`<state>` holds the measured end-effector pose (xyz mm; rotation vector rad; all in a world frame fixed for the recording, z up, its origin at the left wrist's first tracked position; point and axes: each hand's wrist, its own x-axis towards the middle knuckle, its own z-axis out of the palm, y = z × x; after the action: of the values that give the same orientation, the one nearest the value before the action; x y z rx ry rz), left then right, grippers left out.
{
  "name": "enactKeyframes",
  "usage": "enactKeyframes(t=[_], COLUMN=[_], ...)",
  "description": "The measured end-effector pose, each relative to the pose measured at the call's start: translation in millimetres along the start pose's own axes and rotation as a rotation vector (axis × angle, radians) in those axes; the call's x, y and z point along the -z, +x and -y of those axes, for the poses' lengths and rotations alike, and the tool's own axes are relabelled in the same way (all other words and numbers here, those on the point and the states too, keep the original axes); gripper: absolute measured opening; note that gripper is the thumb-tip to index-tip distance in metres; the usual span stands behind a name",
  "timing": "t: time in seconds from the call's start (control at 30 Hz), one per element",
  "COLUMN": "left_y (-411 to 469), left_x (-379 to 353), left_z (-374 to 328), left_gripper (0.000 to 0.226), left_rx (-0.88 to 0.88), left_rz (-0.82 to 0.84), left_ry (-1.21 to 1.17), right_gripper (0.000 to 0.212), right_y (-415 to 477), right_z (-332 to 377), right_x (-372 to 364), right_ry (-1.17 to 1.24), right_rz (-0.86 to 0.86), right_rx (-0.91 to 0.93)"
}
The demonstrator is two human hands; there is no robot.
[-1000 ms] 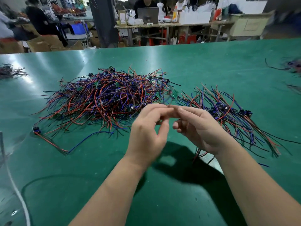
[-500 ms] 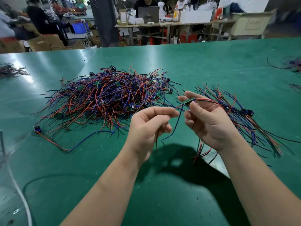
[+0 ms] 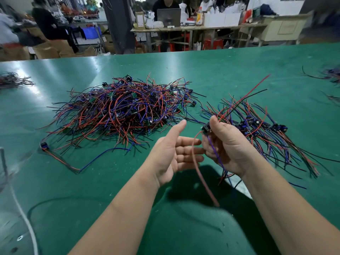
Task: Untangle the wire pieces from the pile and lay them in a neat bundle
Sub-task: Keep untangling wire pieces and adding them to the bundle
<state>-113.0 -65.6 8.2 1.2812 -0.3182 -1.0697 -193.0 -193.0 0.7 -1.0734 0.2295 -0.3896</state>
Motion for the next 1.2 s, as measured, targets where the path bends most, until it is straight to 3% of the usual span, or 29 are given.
enactKeyframes(t=[0.07, 0.17, 0.23, 0.33, 0.47, 0.6, 0.8, 1.07, 1.2], left_y=[0.6, 3.4, 5.1, 5.3, 5.3, 4.2, -1.3, -14.4, -14.7], left_x=[-0.5, 0.7, 2.0, 3.0, -1.4, -3.4, -4.5, -3.7, -1.3], left_z=[1.4, 5.3, 8.0, 9.3, 13.8, 16.7, 13.5, 11.3, 8.8], left_gripper=[0.058, 0.040, 0.022, 0.010, 0.017, 0.022, 0.016, 0.019, 0.024], left_rx=[-0.008, -0.047, -0.060, -0.059, -0.045, -0.007, 0.011, 0.065, 0.071], left_rz=[0.006, -0.010, 0.002, 0.025, -0.022, 0.035, 0.163, 0.424, 0.466], left_ry=[0.002, -0.021, -0.082, -0.087, 0.013, 0.091, 0.154, 0.306, 0.333], right_gripper=[0.034, 0.056, 0.053, 0.037, 0.022, 0.023, 0.033, 0.030, 0.035], right_y=[-0.6, 0.5, 2.0, 4.9, 8.3, 6.4, 3.3, 5.6, 6.8], right_z=[-0.7, -2.9, -4.0, -4.6, -6.6, -2.9, 6.2, 28.5, 27.9], right_x=[-0.1, 4.7, 8.6, 13.1, 18.1, 21.2, 25.2, 42.4, 42.2], right_ry=[-0.165, -0.650, -0.749, -0.715, -0.662, -0.677, -0.651, -0.141, 0.075], right_rz=[-0.026, -0.083, -0.101, -0.129, -0.090, -0.063, -0.184, -0.536, -0.600], right_rx=[0.043, 0.122, 0.112, 0.115, 0.103, 0.056, 0.110, 0.217, 0.176])
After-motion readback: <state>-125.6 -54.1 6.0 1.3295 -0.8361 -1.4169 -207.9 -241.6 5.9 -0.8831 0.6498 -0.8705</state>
